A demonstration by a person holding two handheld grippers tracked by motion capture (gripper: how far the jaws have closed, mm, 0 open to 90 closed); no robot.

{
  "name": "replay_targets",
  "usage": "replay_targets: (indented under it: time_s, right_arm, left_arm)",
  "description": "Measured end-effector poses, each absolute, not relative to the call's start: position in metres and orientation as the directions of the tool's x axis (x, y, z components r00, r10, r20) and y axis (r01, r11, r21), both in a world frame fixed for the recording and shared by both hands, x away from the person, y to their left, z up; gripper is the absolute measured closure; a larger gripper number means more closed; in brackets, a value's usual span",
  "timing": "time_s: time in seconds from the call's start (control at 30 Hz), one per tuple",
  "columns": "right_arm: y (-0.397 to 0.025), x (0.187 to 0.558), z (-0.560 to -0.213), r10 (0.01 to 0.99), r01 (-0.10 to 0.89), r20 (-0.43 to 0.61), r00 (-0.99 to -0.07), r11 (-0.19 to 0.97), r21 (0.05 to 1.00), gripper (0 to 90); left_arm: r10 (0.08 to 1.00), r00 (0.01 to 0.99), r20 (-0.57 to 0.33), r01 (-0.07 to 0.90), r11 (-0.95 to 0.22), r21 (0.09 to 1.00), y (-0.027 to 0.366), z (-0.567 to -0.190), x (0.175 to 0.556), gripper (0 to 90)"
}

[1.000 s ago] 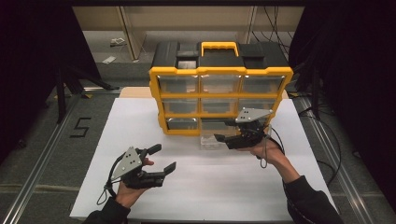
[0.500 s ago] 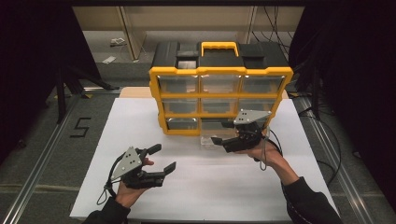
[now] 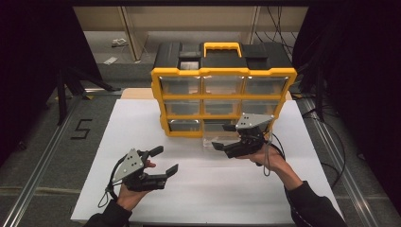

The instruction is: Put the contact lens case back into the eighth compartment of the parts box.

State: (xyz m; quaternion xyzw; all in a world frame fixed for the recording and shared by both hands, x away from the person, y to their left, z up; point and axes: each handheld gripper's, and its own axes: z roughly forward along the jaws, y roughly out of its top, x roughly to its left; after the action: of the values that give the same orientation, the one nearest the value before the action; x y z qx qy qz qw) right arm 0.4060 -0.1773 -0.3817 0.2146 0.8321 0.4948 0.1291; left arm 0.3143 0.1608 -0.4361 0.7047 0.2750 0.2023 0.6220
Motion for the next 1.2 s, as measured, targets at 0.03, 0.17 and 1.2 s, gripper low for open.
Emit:
replay_targets:
  time_s: [0.03, 0.17, 1.2]
  right_arm:
    - [-0.177, 0.405, -0.382, 0.486, 0.232, -0.002, -0.874, 0.42, 0.878, 23.7]
    - [-0.175, 0.402, -0.382, 0.479, 0.23, 0.002, -0.878, 0.418, 0.879, 23.6]
    - [-0.172, 0.377, -0.396, 0.424, 0.203, -0.003, -0.905, 0.438, 0.876, 23.1]
  left_arm:
    - [0.639, 0.767, -0.057, 0.136, -0.075, 0.988, 0.161, -0.436, 0.314, 19.6]
    - [0.64, 0.767, -0.056, 0.136, -0.076, 0.988, 0.161, -0.436, 0.314, 19.6]
    - [0.641, 0.766, -0.056, 0.135, -0.075, 0.988, 0.161, -0.436, 0.314, 19.6]
